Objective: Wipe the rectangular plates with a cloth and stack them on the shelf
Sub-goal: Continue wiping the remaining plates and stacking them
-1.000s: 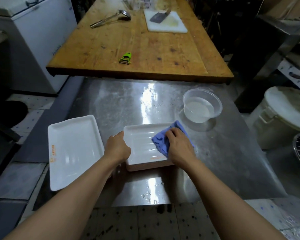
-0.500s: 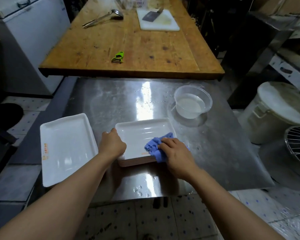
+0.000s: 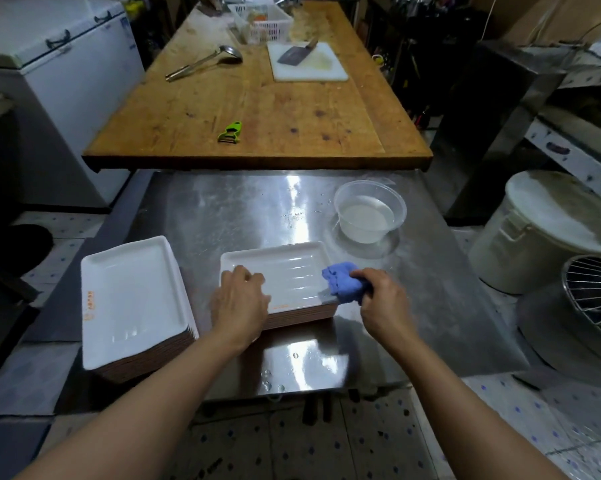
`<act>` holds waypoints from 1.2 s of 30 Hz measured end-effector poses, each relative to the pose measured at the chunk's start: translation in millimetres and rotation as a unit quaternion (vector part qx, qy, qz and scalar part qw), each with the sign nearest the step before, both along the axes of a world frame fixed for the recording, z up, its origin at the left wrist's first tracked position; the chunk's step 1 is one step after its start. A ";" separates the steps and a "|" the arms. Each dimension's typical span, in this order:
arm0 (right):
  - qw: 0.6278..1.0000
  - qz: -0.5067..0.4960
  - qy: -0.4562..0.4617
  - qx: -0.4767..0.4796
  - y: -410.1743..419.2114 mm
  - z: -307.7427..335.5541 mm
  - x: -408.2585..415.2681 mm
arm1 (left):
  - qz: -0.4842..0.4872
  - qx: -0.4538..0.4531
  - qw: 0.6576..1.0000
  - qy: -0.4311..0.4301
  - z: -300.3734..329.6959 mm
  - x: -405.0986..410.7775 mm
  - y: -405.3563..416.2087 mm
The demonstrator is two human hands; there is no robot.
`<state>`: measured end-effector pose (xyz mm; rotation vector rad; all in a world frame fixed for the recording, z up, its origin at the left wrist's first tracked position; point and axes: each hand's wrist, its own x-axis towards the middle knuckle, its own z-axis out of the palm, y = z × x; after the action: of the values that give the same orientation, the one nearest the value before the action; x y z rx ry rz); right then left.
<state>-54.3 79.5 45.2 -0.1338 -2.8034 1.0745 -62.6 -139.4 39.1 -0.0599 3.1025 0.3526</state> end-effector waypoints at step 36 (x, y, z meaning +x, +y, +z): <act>0.947 0.015 0.263 -0.186 -61.3 127.8 17.0 | 0.097 0.633 0.766 0.044 116.3 31.4 -10.3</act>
<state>-37.3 18.2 173.0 0.1415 -2.1212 1.3917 -31.2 -149.7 155.4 -0.3222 2.2133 2.3064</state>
